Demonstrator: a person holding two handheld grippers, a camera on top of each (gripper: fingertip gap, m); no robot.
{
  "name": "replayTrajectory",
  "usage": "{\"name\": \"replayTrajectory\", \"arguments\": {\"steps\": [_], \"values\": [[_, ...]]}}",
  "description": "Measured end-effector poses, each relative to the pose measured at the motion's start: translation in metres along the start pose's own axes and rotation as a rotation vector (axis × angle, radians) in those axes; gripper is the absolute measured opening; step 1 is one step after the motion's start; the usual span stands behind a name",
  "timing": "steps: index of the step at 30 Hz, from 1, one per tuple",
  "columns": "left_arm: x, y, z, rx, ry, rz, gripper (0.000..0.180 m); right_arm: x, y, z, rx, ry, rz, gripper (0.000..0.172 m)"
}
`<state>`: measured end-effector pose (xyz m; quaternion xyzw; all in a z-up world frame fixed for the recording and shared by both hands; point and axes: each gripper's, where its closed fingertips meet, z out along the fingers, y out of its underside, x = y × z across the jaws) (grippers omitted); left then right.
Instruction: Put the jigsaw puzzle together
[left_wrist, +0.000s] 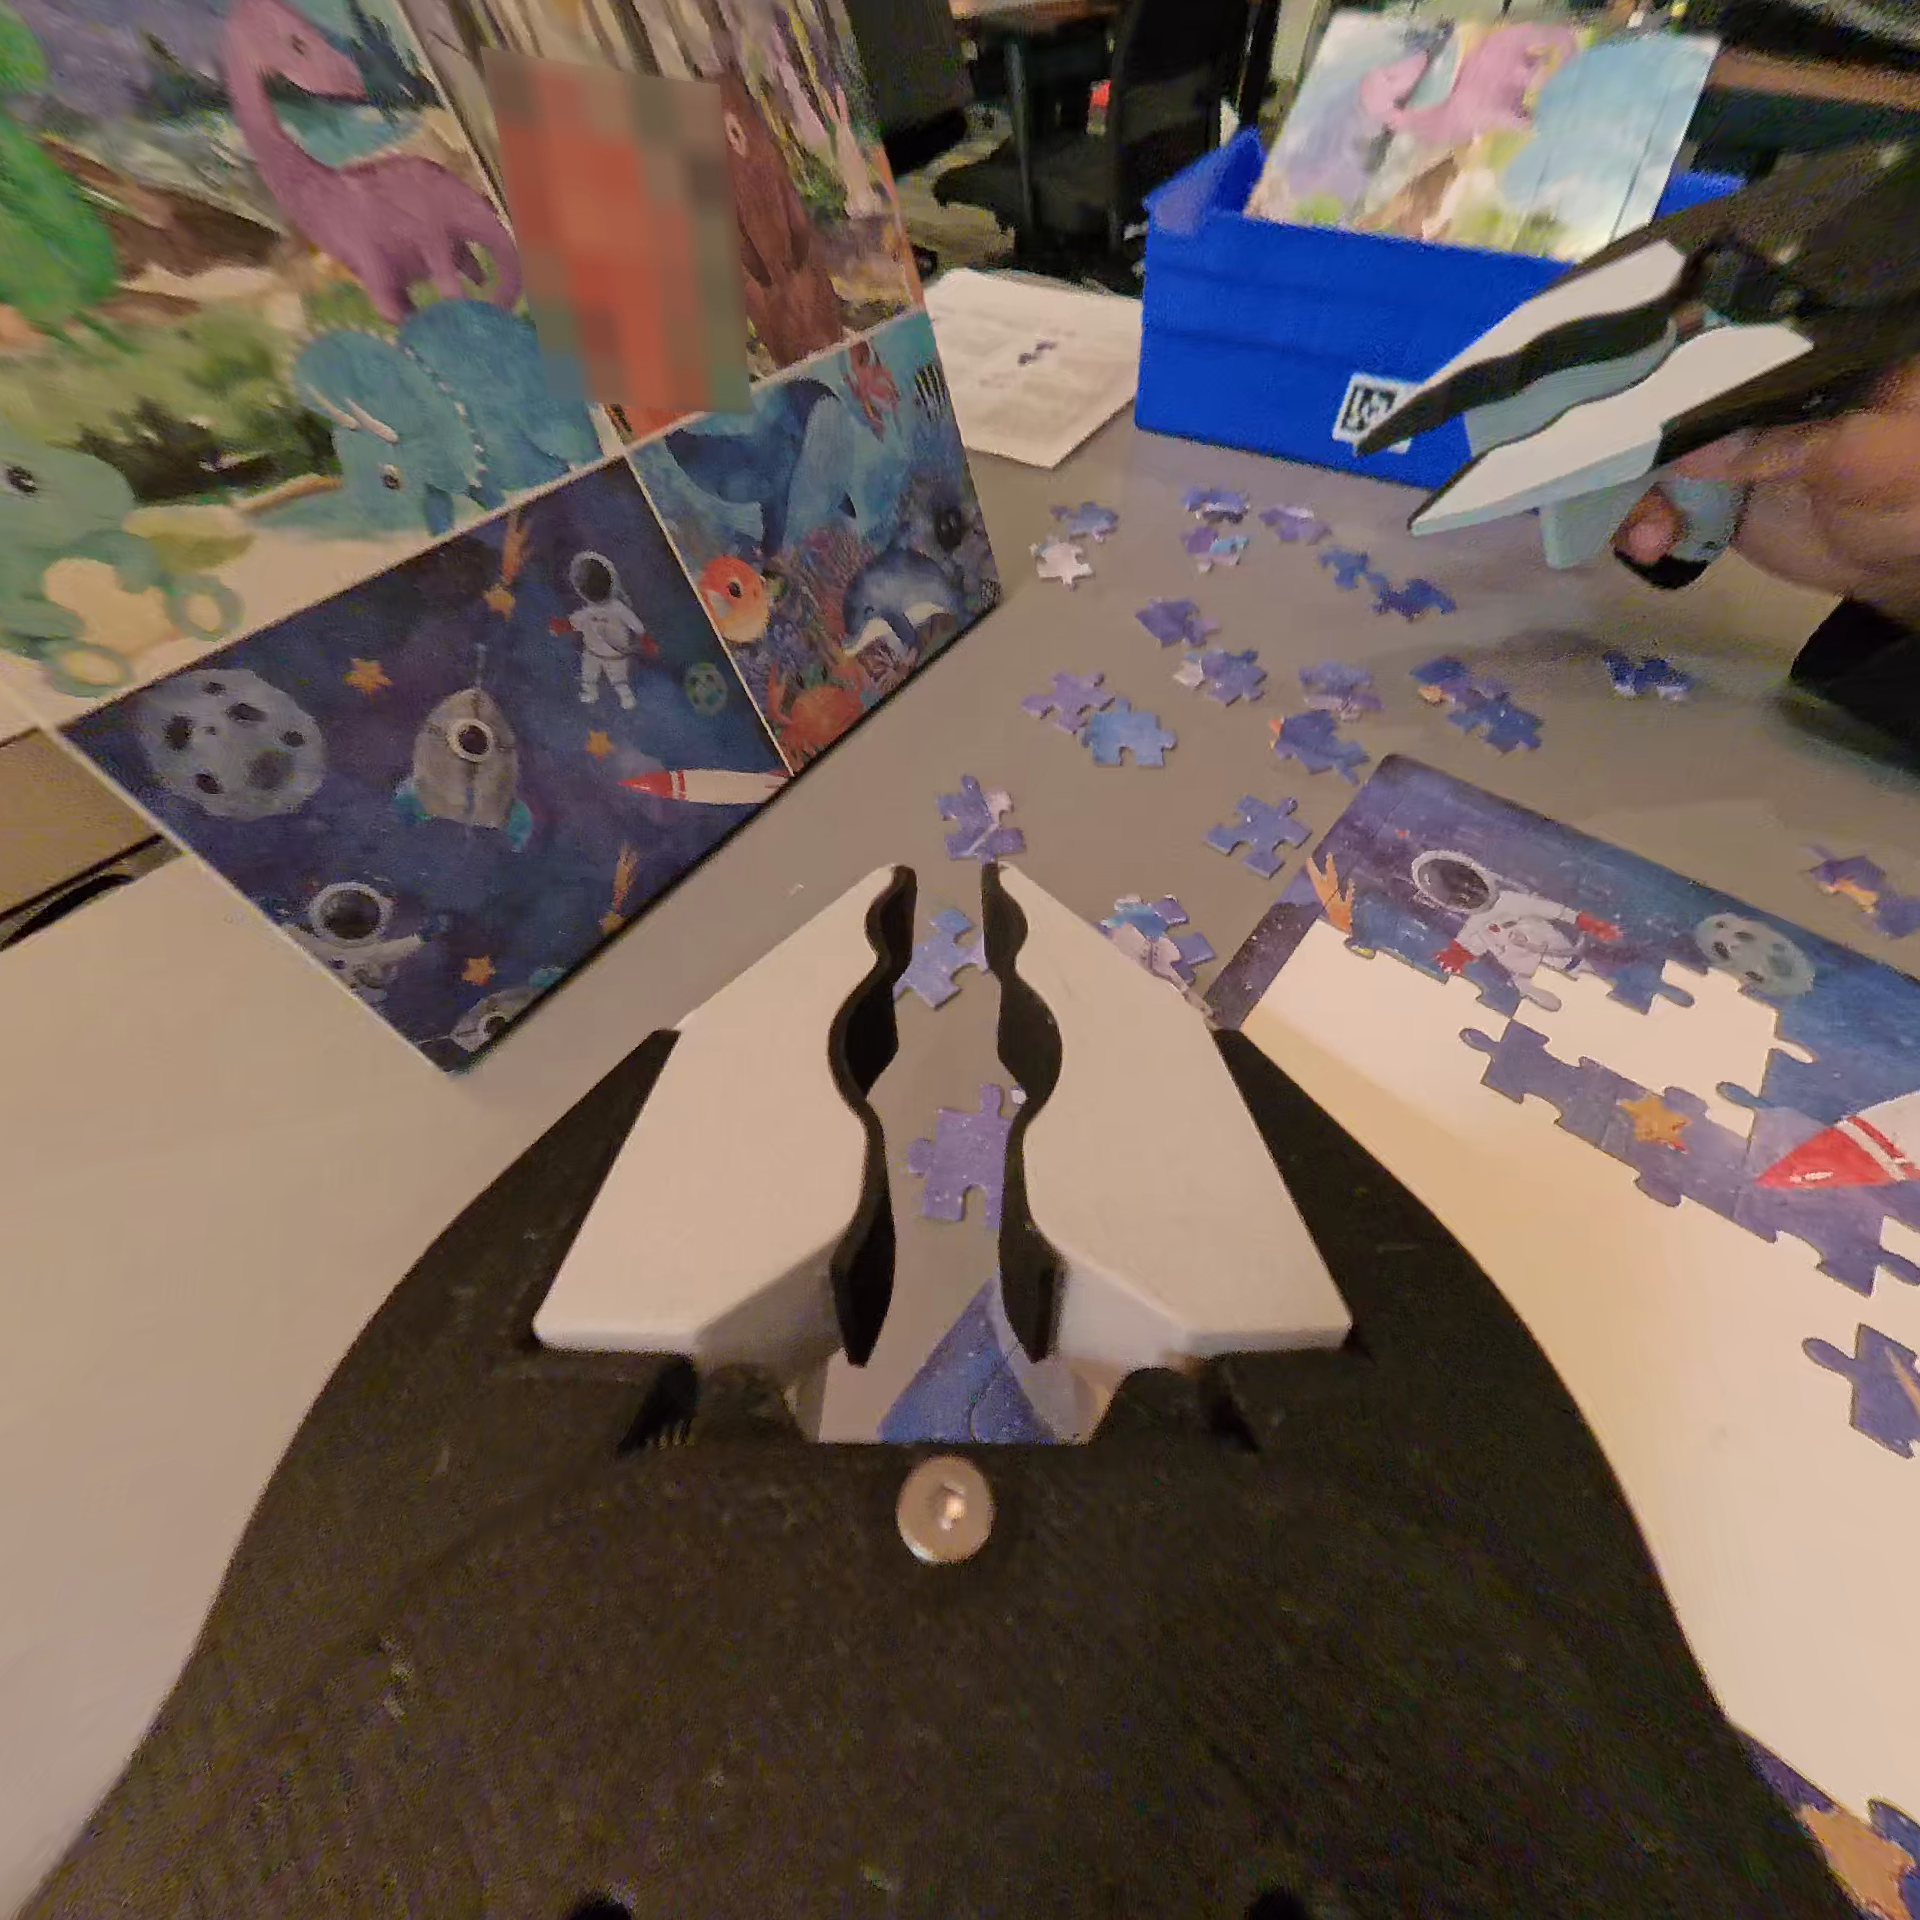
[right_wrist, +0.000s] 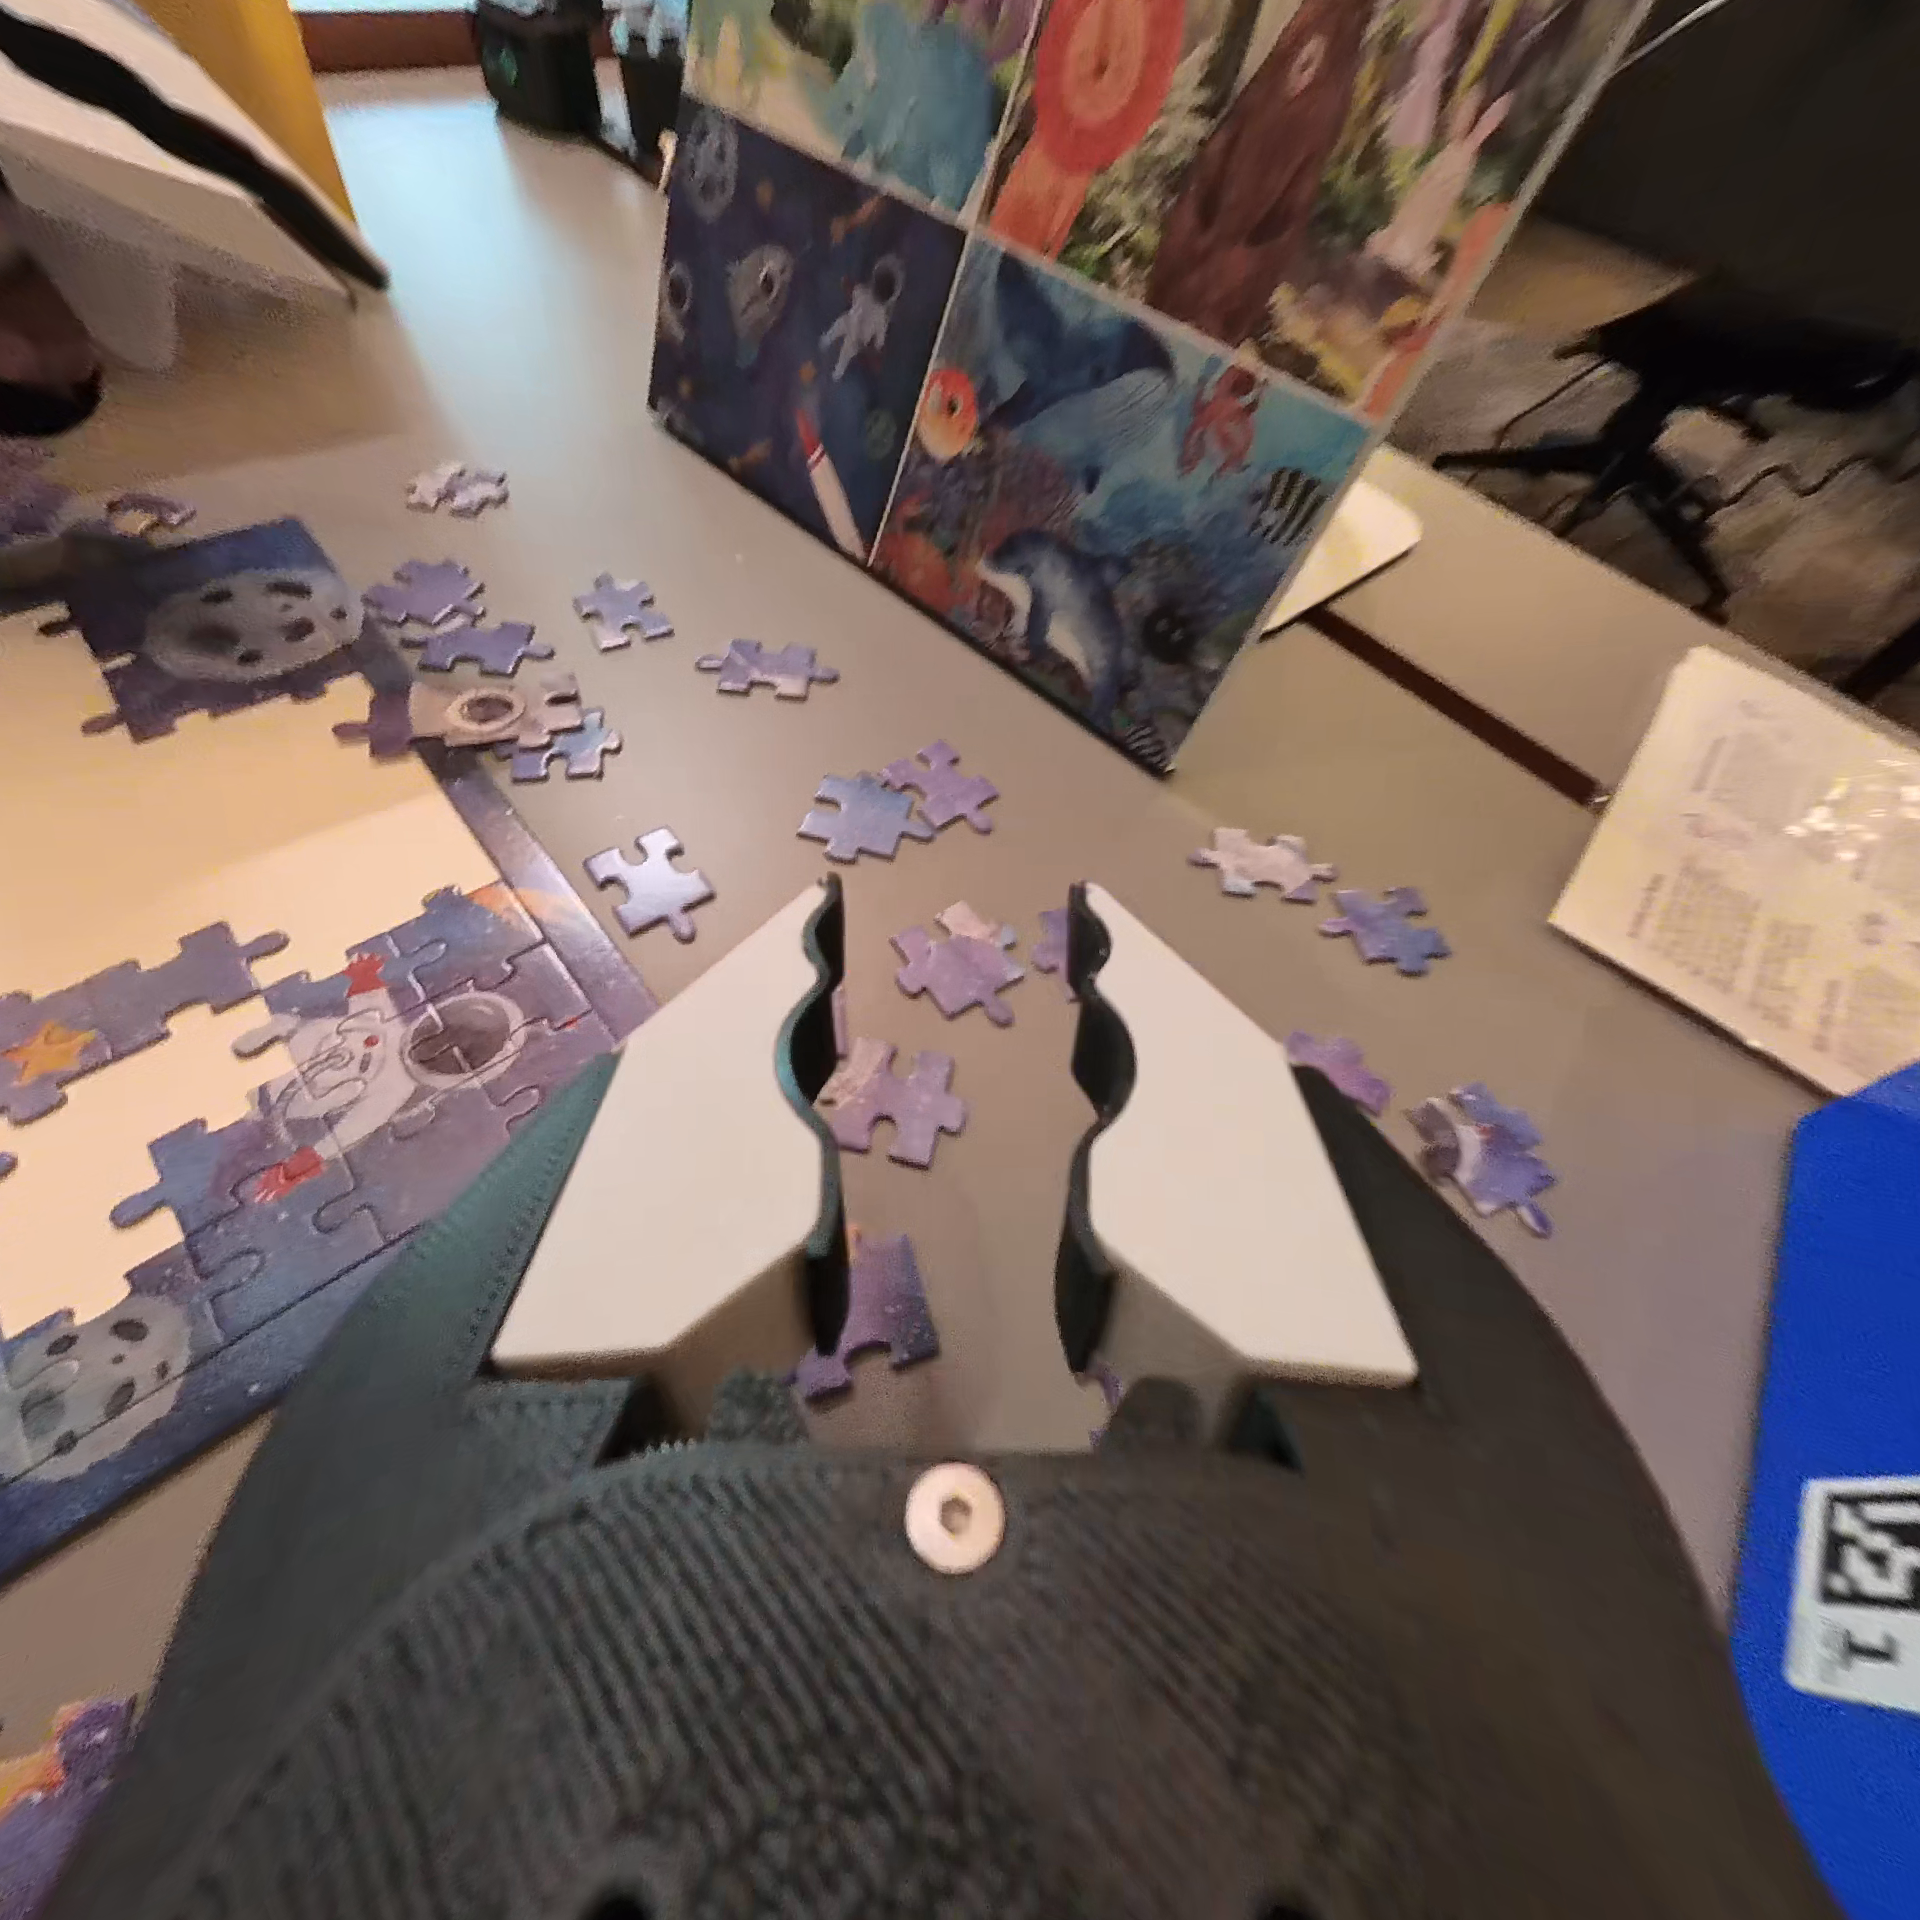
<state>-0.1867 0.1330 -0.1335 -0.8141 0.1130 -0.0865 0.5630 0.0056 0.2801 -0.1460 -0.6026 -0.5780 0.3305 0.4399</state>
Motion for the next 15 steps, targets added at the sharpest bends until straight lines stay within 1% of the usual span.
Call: {"name": "replayTrajectory", "arguments": {"steps": [3,6,10,15], "values": [[-0.015,-0.008,-0.013,0.035,-0.048,0.004,0.010,0.012,-0.008,-0.011,0.063,0.052,0.015,0.038],[-0.033,-0.009,-0.023,0.041,-0.119,0.028,0.008,0.018,-0.010,-0.018,0.094,0.079,0.028,0.037],[-0.053,-0.003,-0.032,0.036,-0.183,0.039,0.006,0.021,-0.010,-0.018,0.126,0.091,0.040,0.036],[-0.077,0.006,-0.042,0.028,-0.246,0.027,0.003,0.019,-0.006,-0.013,0.107,0.103,0.013,0.036]]}}
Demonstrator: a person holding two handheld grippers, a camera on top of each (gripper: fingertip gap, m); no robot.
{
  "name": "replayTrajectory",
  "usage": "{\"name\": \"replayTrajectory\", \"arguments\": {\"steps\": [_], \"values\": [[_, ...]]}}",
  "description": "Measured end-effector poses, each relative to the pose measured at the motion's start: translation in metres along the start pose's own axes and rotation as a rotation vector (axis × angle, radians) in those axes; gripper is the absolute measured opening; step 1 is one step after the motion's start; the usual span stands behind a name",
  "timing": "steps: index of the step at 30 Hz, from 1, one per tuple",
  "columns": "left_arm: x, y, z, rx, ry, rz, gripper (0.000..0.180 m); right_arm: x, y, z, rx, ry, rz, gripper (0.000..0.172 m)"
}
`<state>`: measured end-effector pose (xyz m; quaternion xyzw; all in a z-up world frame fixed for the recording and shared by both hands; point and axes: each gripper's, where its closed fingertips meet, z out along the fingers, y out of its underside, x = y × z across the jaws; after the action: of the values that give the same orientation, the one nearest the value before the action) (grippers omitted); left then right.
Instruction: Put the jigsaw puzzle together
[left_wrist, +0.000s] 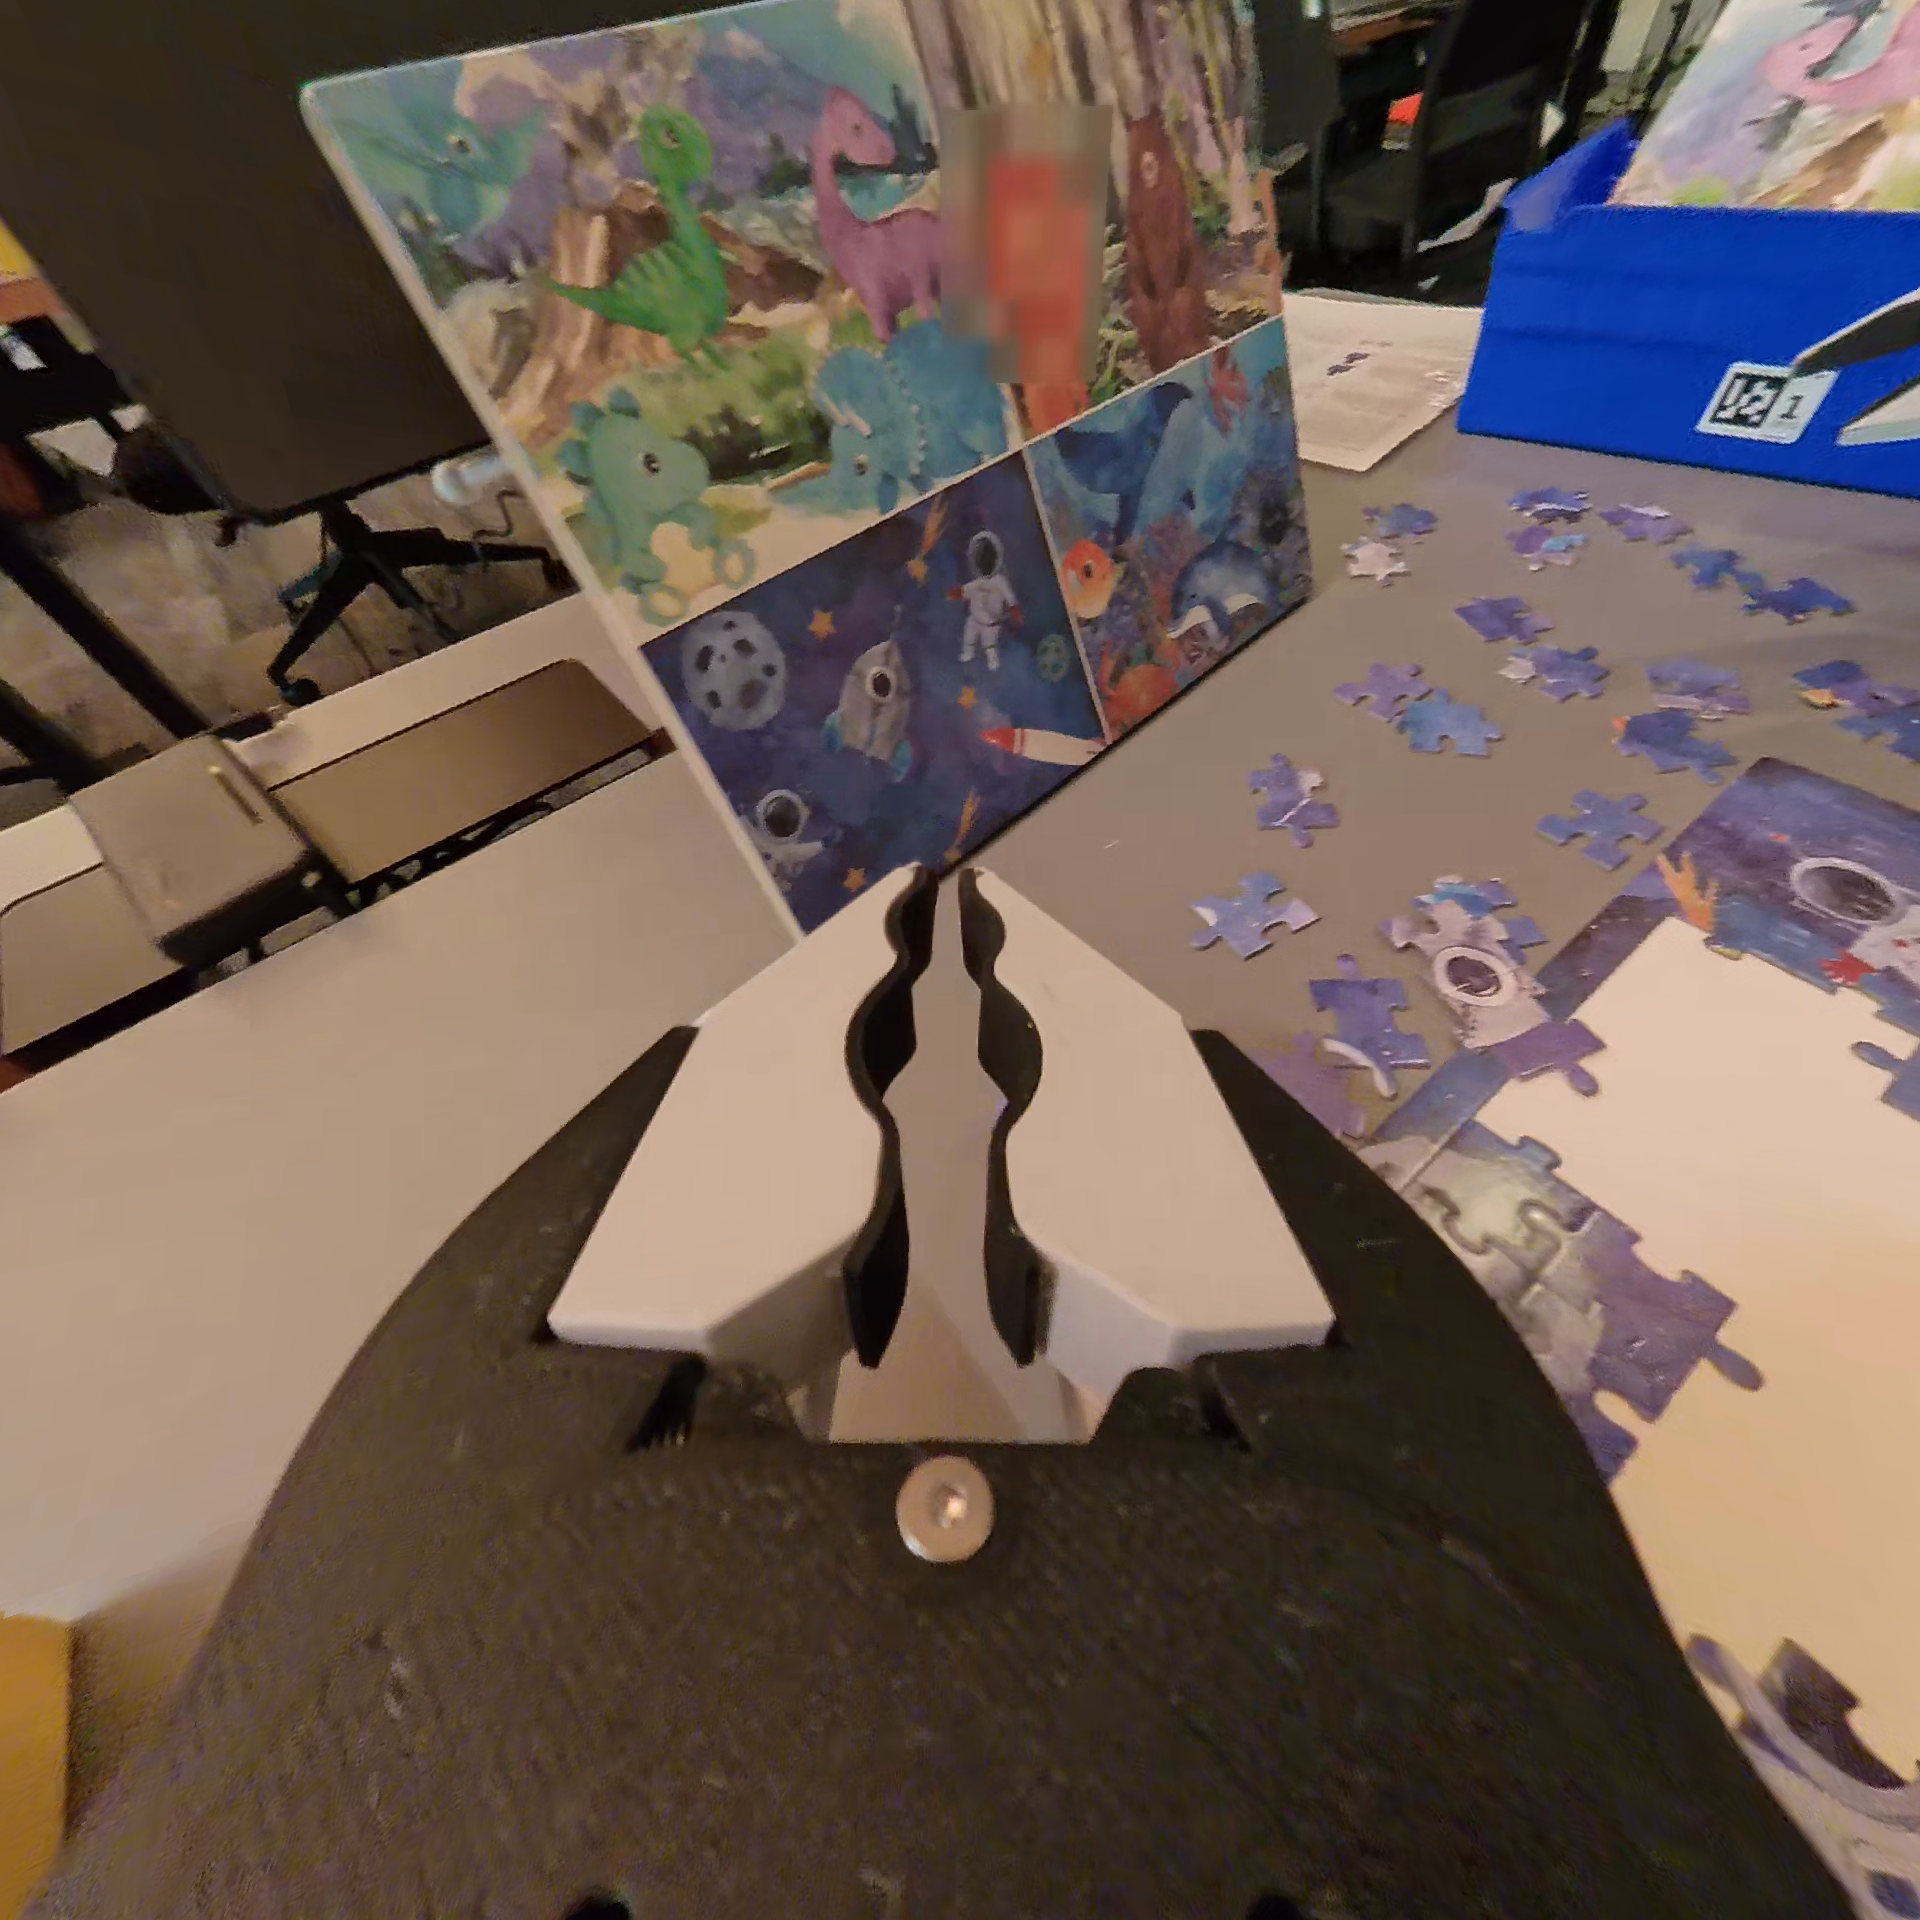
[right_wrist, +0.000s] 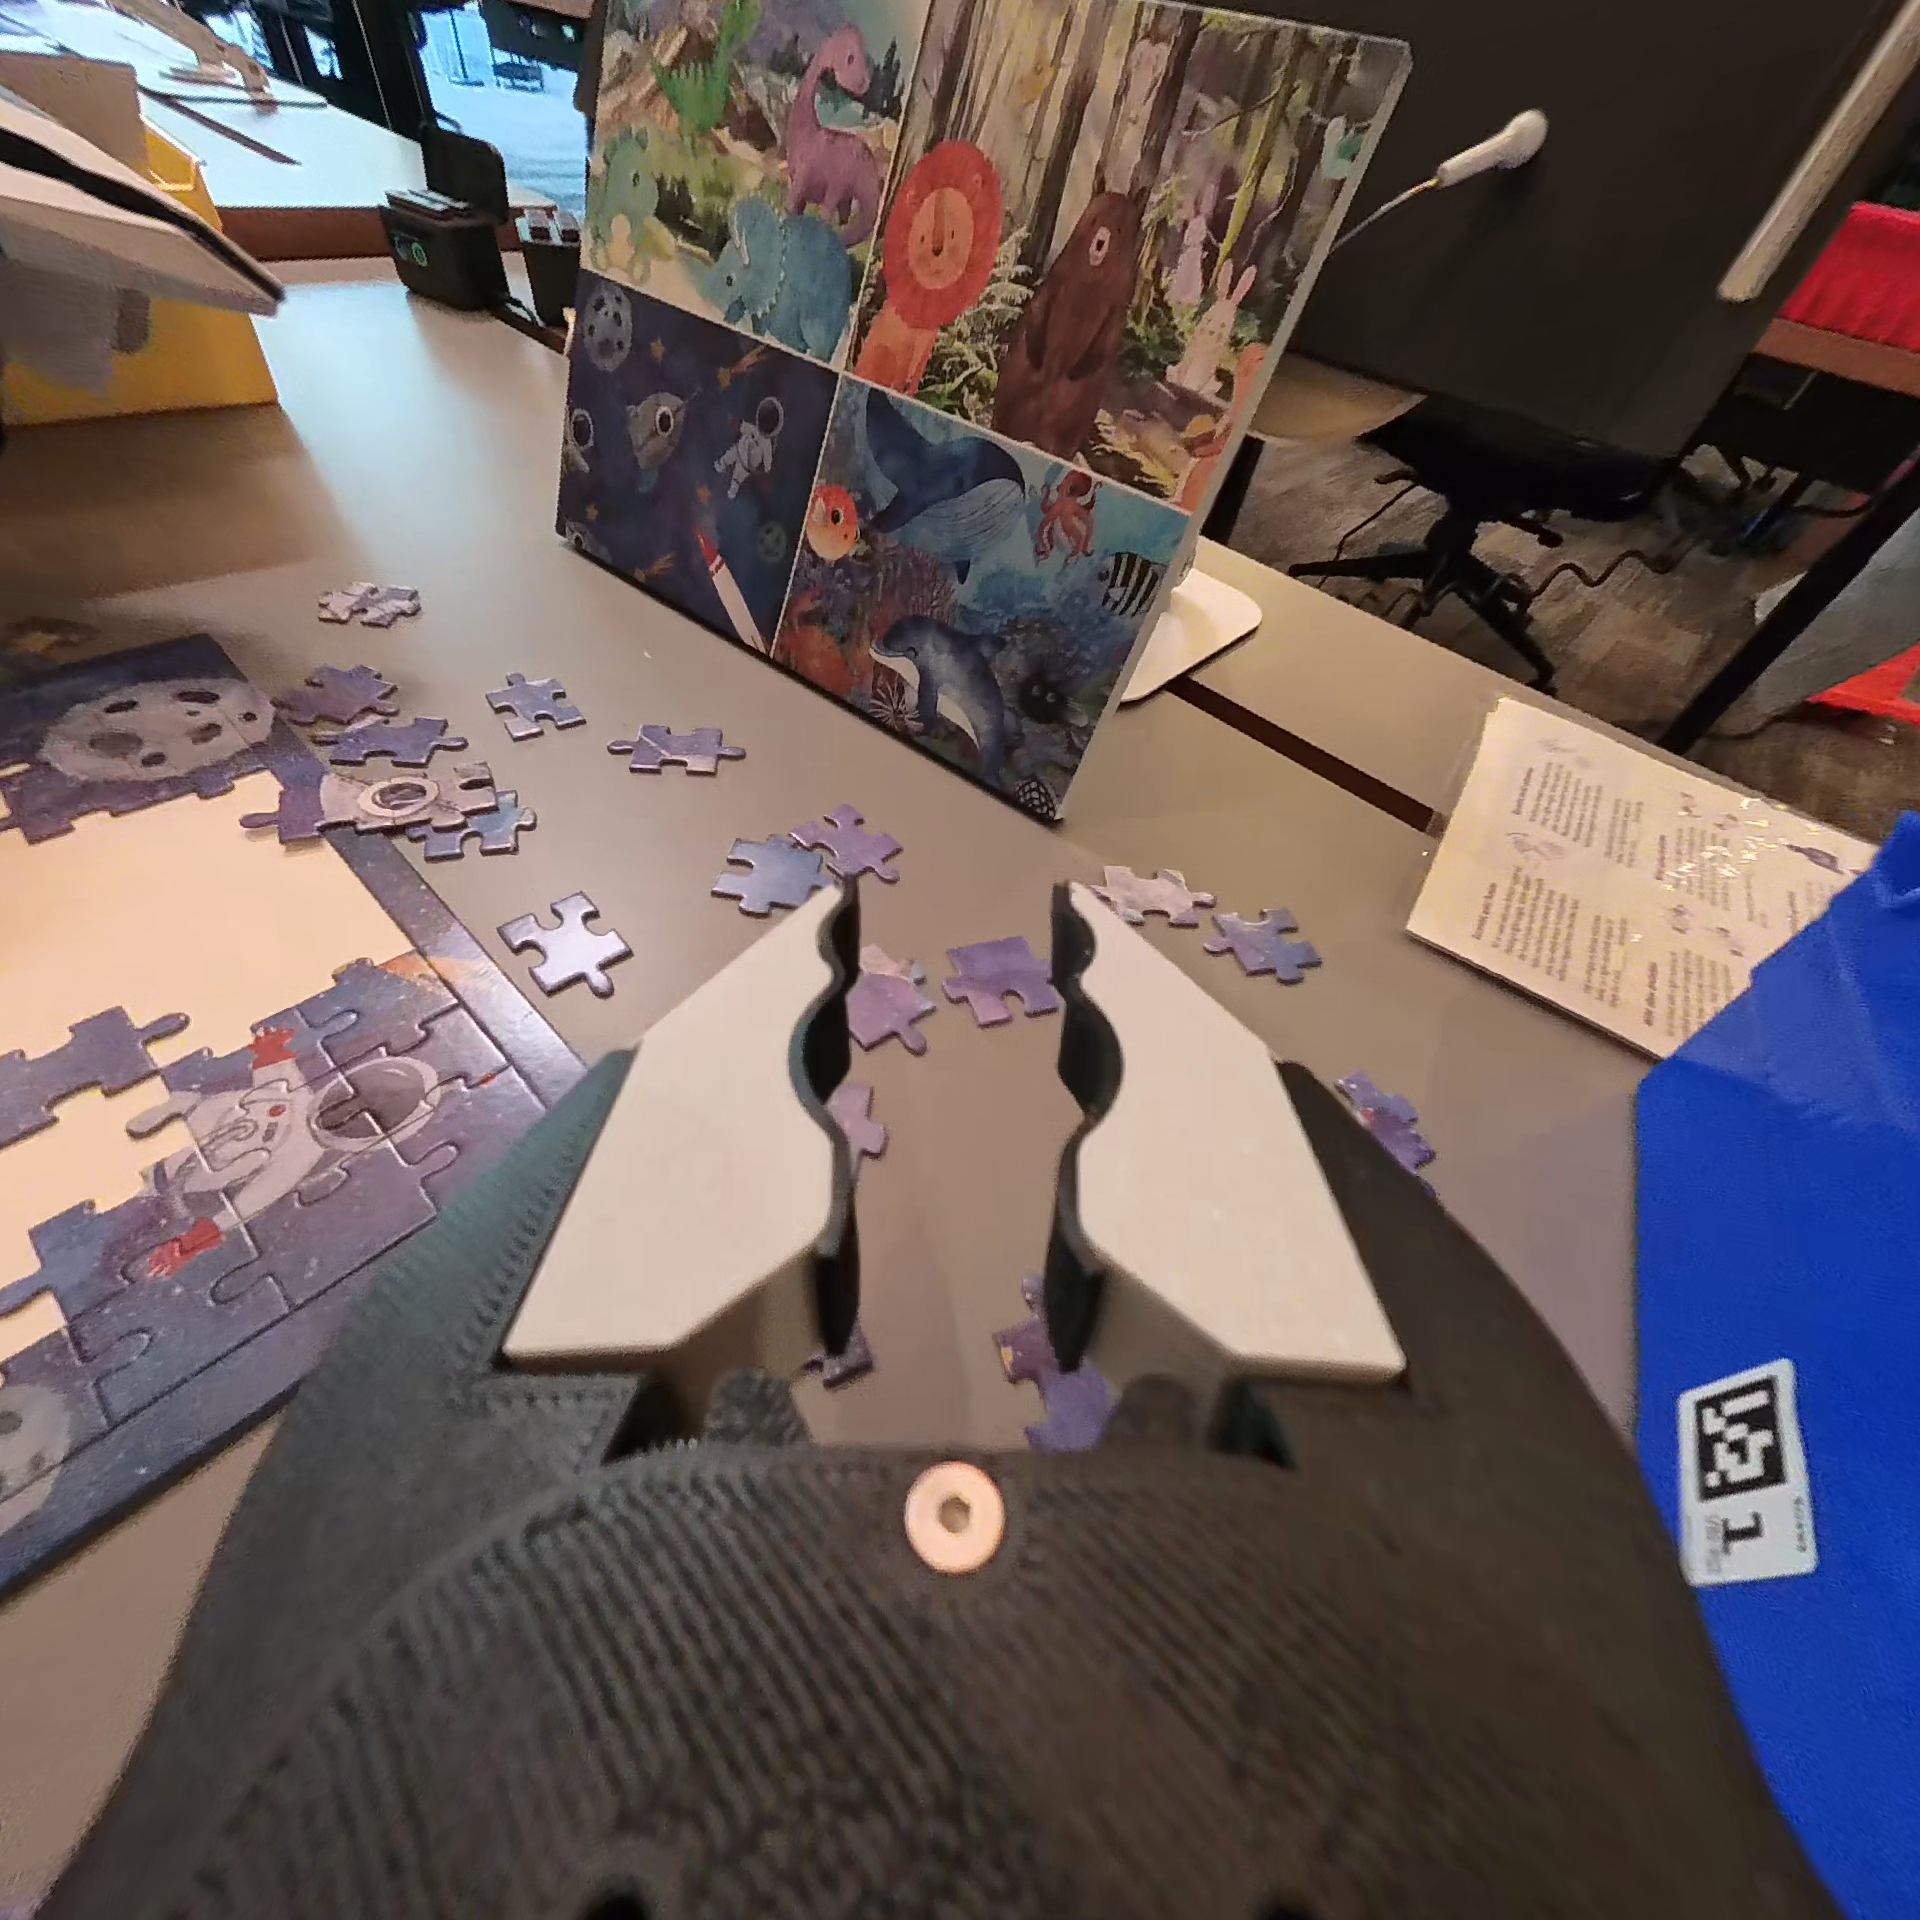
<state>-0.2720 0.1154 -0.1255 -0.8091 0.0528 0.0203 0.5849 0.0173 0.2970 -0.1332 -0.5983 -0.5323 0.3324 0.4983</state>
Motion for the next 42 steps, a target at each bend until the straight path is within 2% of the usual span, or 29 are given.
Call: {"name": "replayTrajectory", "arguments": {"steps": [12,25,35,42], "values": [[-0.025,0.012,-0.009,0.050,-0.030,-0.086,0.004,0.030,0.011,-0.010,0.042,0.107,0.053,0.032],[-0.013,0.041,0.004,-0.059,-0.022,0.056,0.003,0.033,0.022,-0.015,0.036,0.145,0.053,0.031],[-0.013,0.037,0.003,-0.031,-0.020,0.042,0.003,0.036,0.020,-0.019,0.038,0.165,0.040,0.031],[-0.009,0.026,0.001,-0.001,-0.007,0.046,0.004,0.043,-0.003,-0.037,0.106,0.215,0.003,0.031]]}}
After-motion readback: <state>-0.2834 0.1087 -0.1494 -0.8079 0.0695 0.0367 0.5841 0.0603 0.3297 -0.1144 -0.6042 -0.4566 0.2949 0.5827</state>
